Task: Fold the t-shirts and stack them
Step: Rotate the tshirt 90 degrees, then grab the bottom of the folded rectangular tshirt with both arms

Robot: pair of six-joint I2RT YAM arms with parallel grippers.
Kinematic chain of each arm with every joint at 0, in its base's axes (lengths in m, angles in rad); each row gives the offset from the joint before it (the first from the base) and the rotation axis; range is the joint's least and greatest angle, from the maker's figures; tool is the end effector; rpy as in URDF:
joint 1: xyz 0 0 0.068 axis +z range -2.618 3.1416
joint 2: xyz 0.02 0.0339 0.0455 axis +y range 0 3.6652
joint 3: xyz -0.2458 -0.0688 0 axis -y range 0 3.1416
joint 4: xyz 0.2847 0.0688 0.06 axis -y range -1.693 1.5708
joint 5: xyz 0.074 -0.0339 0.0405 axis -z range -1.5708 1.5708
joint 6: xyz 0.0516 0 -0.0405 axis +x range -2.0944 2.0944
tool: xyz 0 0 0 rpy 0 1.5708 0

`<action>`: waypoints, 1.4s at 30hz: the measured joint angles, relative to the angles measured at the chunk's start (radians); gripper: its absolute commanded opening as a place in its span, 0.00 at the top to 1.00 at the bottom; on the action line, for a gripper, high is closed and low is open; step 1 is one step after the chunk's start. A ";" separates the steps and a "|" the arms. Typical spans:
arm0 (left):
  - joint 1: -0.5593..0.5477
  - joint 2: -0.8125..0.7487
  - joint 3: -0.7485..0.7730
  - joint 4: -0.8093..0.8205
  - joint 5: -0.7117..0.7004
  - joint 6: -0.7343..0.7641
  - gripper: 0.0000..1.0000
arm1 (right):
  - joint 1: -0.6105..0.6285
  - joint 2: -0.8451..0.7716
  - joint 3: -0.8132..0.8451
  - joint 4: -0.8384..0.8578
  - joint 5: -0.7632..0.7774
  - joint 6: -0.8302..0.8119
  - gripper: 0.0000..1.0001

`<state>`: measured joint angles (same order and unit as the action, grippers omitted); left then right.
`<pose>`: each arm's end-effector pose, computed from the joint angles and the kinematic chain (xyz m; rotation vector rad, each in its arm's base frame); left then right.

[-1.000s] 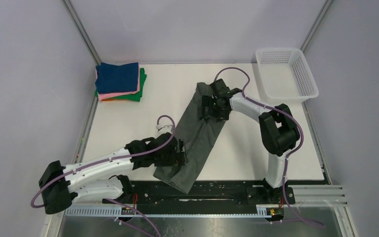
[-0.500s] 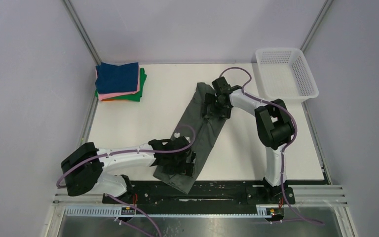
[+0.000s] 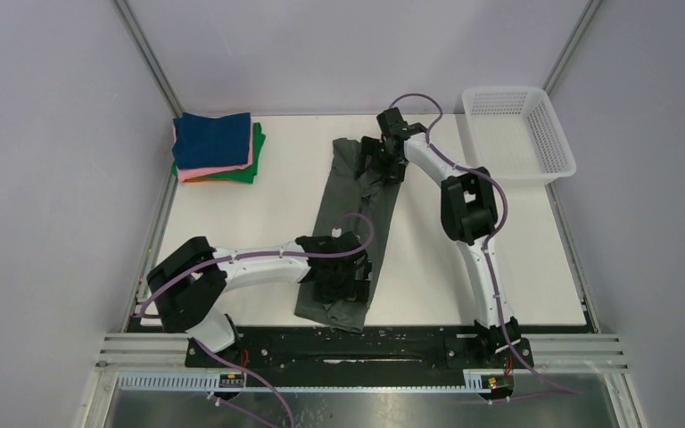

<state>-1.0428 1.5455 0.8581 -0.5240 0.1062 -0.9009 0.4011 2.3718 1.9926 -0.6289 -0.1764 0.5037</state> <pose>0.1545 -0.2757 0.1076 0.2398 2.9690 -0.5361 0.5026 0.2230 0.1294 0.0685 2.6582 0.5473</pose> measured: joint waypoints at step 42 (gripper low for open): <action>-0.109 0.050 0.170 -0.152 -0.261 -0.155 0.01 | 0.113 -0.506 -0.694 0.553 -0.566 0.136 0.00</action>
<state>-1.1522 1.5959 1.0279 -0.6762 -0.1551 -1.0557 0.5144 1.8656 1.2984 -0.0761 -0.7429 0.6395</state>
